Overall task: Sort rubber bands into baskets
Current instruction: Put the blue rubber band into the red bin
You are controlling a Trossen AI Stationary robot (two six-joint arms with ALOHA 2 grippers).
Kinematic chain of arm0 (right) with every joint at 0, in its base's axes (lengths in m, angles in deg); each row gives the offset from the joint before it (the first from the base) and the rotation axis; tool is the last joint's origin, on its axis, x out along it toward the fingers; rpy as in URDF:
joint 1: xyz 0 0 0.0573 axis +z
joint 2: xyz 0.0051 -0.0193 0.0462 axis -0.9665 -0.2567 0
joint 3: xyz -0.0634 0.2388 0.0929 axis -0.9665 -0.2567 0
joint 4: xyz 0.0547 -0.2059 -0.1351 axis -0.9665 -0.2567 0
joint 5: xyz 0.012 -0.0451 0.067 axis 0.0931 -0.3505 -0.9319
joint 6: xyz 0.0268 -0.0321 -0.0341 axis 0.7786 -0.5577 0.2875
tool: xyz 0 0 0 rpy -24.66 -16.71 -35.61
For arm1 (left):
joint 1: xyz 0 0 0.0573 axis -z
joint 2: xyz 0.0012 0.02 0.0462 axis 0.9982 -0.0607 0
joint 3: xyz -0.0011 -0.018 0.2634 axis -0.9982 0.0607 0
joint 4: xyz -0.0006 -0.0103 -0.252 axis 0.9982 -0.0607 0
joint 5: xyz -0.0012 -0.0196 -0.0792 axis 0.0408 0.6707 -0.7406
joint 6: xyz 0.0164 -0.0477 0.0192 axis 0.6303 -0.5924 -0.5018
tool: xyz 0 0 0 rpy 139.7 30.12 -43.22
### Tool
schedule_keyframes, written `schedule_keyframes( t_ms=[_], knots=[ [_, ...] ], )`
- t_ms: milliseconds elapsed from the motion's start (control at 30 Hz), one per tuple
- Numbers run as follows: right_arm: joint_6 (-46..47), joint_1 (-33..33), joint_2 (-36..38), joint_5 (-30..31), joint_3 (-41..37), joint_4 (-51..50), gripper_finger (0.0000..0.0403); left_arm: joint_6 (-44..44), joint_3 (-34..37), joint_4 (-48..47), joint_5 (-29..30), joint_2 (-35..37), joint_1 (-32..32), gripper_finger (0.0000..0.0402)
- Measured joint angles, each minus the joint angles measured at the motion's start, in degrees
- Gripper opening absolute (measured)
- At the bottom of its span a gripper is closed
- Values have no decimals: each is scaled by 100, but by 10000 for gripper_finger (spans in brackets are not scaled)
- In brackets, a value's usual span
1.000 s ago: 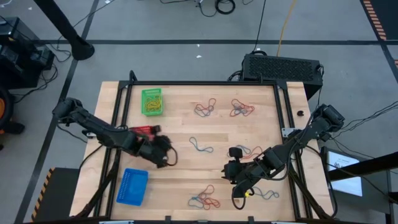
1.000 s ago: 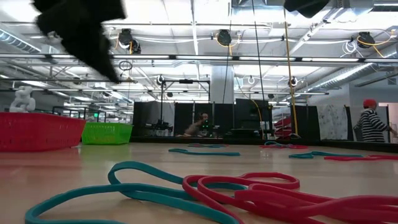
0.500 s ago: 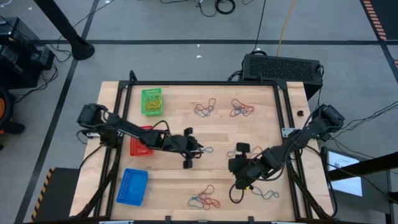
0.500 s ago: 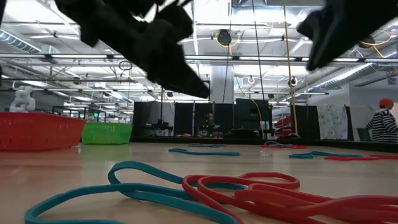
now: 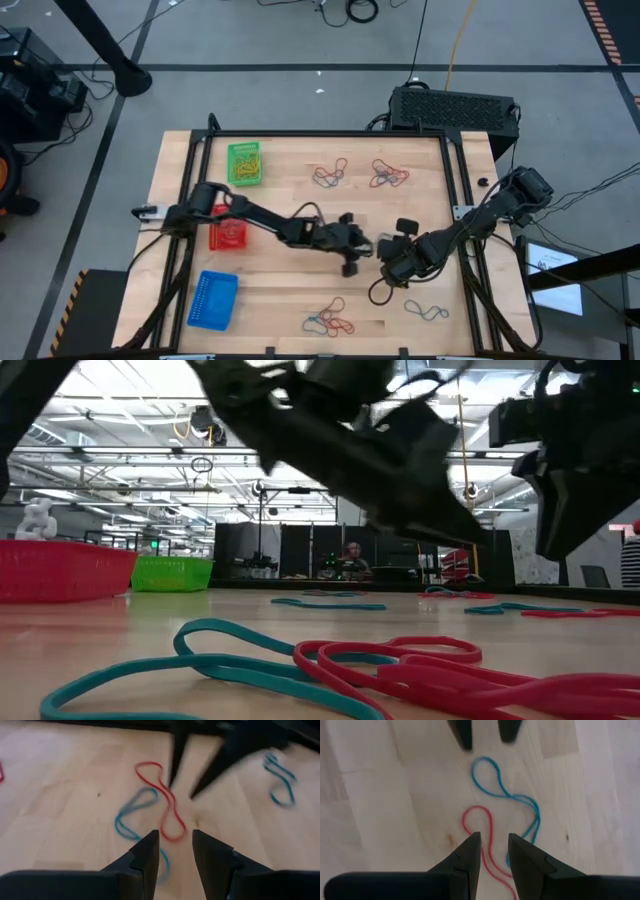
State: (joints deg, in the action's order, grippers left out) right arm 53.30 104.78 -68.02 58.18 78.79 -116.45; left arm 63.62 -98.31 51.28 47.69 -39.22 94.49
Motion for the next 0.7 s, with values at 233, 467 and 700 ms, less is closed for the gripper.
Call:
schedule_keyframes(
  t_ms=[233, 467, 700],
  knots=[
    [84, 46, 0, -7, -4, -101, 91, -692, -969, -386, 40, -680, -311, 125],
    [117, 120, 1, -129, -4, -250, 91, -947, -1266, -364, 39, -1192, -391, 125],
    [129, 122, 2, -134, -2, -276, 91, -937, -1424, -338, -39, -1437, -383, 125]
  ],
)
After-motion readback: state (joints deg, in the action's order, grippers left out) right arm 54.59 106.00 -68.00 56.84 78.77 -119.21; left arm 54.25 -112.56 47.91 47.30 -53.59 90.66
